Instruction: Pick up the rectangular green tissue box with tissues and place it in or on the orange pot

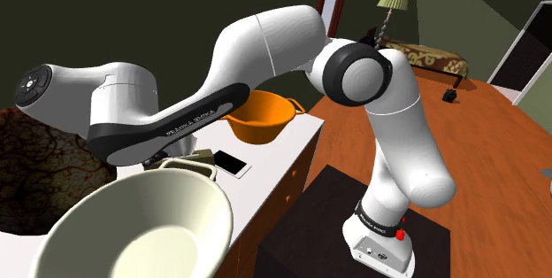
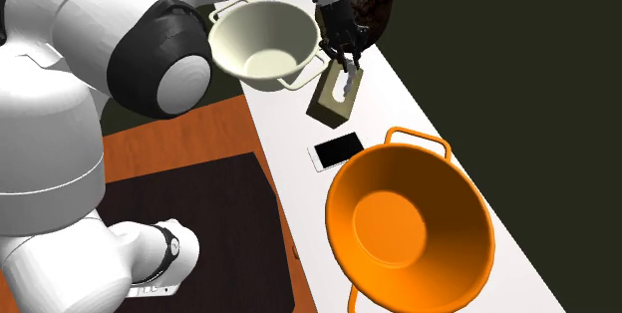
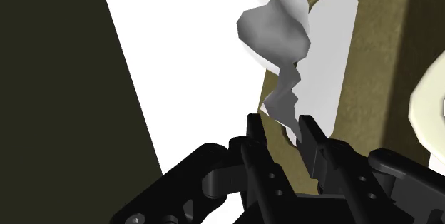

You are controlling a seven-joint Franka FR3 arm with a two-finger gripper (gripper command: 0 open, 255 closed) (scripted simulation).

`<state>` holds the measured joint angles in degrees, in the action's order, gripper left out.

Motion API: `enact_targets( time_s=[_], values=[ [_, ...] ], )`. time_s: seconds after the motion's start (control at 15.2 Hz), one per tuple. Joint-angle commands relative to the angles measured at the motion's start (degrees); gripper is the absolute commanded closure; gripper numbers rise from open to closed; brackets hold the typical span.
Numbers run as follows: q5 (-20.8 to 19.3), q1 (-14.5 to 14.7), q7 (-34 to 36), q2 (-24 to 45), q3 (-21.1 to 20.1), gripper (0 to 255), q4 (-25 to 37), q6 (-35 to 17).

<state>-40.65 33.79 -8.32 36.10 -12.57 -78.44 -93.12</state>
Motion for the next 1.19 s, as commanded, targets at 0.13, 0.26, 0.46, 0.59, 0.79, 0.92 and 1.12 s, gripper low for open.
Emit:
enact_targets(
  time_s=[0.13,0.26,0.46,0.59,0.79,0.92,1.12],
  values=[
    [-0.01,-0.21,0.00,-0.01,0.12,255,-0.48,-0.12],
    [0.12,-0.11,0.21,-0.62,-0.04,255,-1.06,0.06],
    [0.34,-0.01,-0.76,-1.38,-0.13,255,-0.04,1.52],
    [0.48,0.07,-1.42,-1.83,-0.18,255,0.71,2.52],
    [0.64,0.22,-2.43,-2.43,-0.23,255,1.98,4.06],
    [0.73,0.34,-3.12,-2.77,-0.25,255,2.91,5.12],
    [0.82,0.55,-4.17,-3.19,-0.27,255,4.46,6.75]
  ],
)
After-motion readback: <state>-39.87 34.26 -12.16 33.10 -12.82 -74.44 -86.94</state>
